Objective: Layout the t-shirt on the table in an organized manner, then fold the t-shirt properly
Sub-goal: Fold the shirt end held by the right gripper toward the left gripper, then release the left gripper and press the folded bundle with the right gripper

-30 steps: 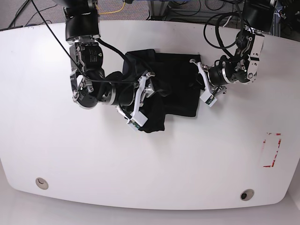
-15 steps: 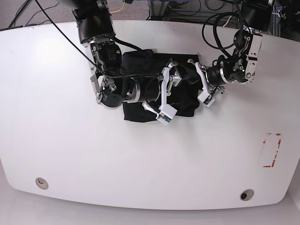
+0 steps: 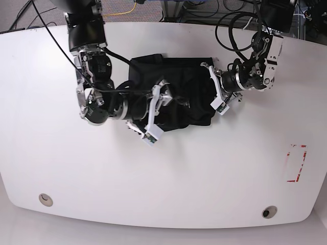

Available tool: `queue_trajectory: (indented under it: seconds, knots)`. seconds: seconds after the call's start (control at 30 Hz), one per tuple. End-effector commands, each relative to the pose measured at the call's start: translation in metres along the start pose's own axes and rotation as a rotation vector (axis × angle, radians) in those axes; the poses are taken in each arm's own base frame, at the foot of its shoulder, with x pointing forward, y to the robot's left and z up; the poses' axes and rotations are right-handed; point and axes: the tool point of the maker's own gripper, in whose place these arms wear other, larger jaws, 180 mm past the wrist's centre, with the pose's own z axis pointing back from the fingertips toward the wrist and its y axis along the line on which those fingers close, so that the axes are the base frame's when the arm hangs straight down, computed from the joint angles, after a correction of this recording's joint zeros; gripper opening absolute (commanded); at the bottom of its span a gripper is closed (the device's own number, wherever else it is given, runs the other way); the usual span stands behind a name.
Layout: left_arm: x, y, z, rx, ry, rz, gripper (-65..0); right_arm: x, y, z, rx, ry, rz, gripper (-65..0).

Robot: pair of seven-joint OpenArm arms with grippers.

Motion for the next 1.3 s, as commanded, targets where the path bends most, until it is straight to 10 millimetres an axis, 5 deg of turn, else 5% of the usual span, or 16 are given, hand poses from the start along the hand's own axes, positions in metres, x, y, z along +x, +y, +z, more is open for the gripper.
queue_trajectory:
  seconds: [0.0,0.17,0.47,0.77,1.0,1.27]
  knots:
    - [-0.022,0.007,0.003,0.038,0.113,-0.029,-57.6,0.014,-0.007,0.013,-0.022,-0.046,0.036,-12.5]
    - [-0.015,0.004,0.005,0.037,0.093,-0.042,-57.6,0.003,-0.018,0.020,-0.051,-0.044,0.040,-14.7]
    - [0.038,0.021,0.035,0.123,-0.086,-0.042,-57.5,-0.017,-0.011,0.018,-0.019,-0.015,0.101,-41.4]
    - [0.068,0.030,0.058,0.179,-0.183,-0.064,-57.2,-0.023,-0.007,0.015,-0.003,-0.007,0.112,-59.3]
    - [0.078,0.038,0.070,0.207,-0.229,-0.054,-57.2,-0.022,-0.008,0.015,-0.004,-0.006,0.112,-59.5]
    - [0.112,0.049,0.116,0.148,-0.477,0.106,-57.2,-0.019,-0.019,0.008,-0.060,0.011,0.127,-59.5]
